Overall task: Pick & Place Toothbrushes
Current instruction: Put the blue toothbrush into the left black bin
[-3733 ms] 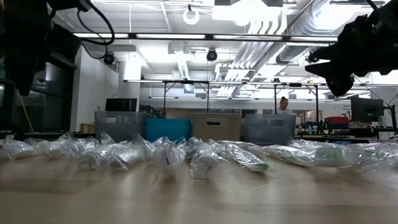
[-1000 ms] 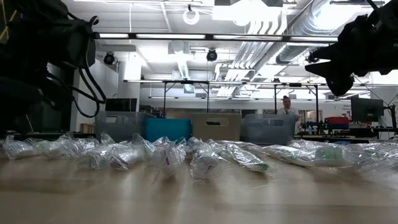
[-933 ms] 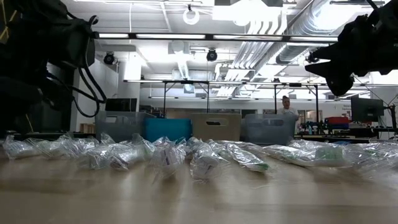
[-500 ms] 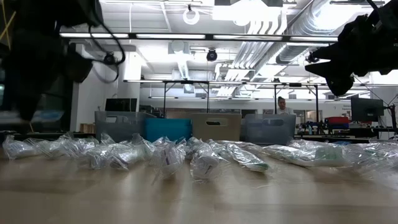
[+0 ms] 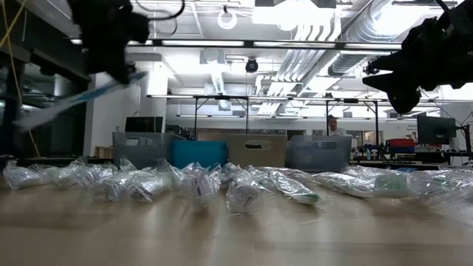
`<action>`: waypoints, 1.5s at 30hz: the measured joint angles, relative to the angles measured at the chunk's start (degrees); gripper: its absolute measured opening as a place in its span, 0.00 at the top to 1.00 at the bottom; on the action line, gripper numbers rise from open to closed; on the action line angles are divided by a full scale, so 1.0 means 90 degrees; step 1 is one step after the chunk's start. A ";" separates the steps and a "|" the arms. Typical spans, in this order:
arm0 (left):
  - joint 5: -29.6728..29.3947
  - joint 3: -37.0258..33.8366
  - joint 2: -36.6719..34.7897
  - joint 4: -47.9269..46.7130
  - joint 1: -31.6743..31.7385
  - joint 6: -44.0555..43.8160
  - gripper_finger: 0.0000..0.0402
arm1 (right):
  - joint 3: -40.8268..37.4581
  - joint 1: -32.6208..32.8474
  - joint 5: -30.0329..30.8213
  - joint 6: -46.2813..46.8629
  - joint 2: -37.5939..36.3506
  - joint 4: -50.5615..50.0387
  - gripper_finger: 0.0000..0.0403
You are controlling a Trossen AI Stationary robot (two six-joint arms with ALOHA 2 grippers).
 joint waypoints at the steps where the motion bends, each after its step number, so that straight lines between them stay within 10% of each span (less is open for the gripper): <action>1: 0.0000 0.0191 0.0032 0.0001 0.0209 0.0538 0.95 | -0.0002 0.0001 0.0000 0.0000 0.0001 0.0002 0.56; 12: -0.0051 0.2079 0.0716 -0.0040 0.2224 0.7183 0.95 | -0.0001 0.0000 0.0000 0.0000 -0.0001 0.0000 0.56; 22: -0.0049 0.2220 0.2028 -0.0382 0.3167 1.2185 0.95 | -0.0002 0.0000 0.0000 0.0000 -0.0001 0.0000 0.56; 45: 0.0461 0.2217 0.3828 -0.0468 0.3555 1.2716 0.95 | -0.0001 0.0000 -0.0002 0.0000 -0.0001 0.0000 0.56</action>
